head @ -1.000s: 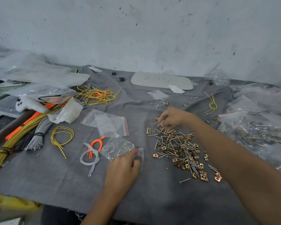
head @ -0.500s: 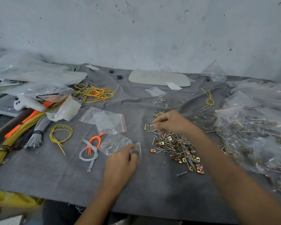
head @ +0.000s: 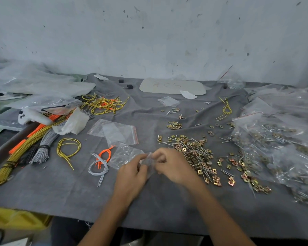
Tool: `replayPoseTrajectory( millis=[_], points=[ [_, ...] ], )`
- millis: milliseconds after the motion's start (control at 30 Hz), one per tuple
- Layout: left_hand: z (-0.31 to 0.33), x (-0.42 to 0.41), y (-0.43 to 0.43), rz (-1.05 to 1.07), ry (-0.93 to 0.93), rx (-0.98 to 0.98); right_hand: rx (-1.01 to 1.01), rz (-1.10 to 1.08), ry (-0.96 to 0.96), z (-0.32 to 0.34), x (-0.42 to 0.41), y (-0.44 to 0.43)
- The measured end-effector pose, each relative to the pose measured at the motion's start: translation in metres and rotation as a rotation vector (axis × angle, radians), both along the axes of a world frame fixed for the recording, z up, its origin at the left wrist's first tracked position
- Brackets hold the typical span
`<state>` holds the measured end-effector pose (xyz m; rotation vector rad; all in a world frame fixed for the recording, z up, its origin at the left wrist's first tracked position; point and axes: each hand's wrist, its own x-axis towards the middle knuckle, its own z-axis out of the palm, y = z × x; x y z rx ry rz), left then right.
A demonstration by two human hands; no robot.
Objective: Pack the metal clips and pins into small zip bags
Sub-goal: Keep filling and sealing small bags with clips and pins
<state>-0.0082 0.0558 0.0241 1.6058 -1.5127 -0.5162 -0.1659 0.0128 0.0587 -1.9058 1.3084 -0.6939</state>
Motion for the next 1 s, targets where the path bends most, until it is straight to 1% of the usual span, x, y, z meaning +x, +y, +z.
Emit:
replayPoseTrajectory(
  millis=[100,200,400,500,567,633,700,767,833,900,1000],
  points=[
    [0.001,0.001,0.0,0.006,0.023,0.004,0.024,-0.071,-0.13,-0.003,-0.009,0.003],
    [0.001,0.0,0.0,-0.003,0.015,0.013,0.072,-0.076,-0.246,-0.007,-0.001,0.008],
    [-0.001,0.001,0.0,-0.028,0.019,0.005,0.043,-0.019,-0.227,-0.015,0.02,0.013],
    [0.0,0.0,0.0,-0.011,0.011,-0.005,-0.056,-0.067,-0.184,-0.01,0.011,0.009],
    [0.0,0.0,-0.001,0.013,0.01,-0.015,-0.14,-0.138,-0.102,-0.002,-0.003,-0.005],
    [0.0,-0.001,0.0,0.015,0.018,-0.02,-0.184,-0.185,0.098,0.008,-0.018,-0.028],
    [0.0,-0.001,0.0,0.013,0.025,-0.014,-0.16,-0.204,0.268,0.017,-0.027,-0.055],
    [0.0,-0.001,0.0,0.013,0.029,-0.015,-0.147,-0.177,0.438,0.022,-0.03,-0.079],
    [-0.001,0.0,-0.001,0.014,0.037,-0.021,-0.125,-0.085,0.609,0.025,-0.027,-0.095],
    [-0.001,0.001,-0.001,0.016,0.05,-0.022,-0.125,-0.015,0.689,0.026,-0.02,-0.104],
    [-0.001,0.001,-0.002,0.013,0.057,-0.012,-0.136,0.001,0.712,0.027,-0.013,-0.112]
  ],
)
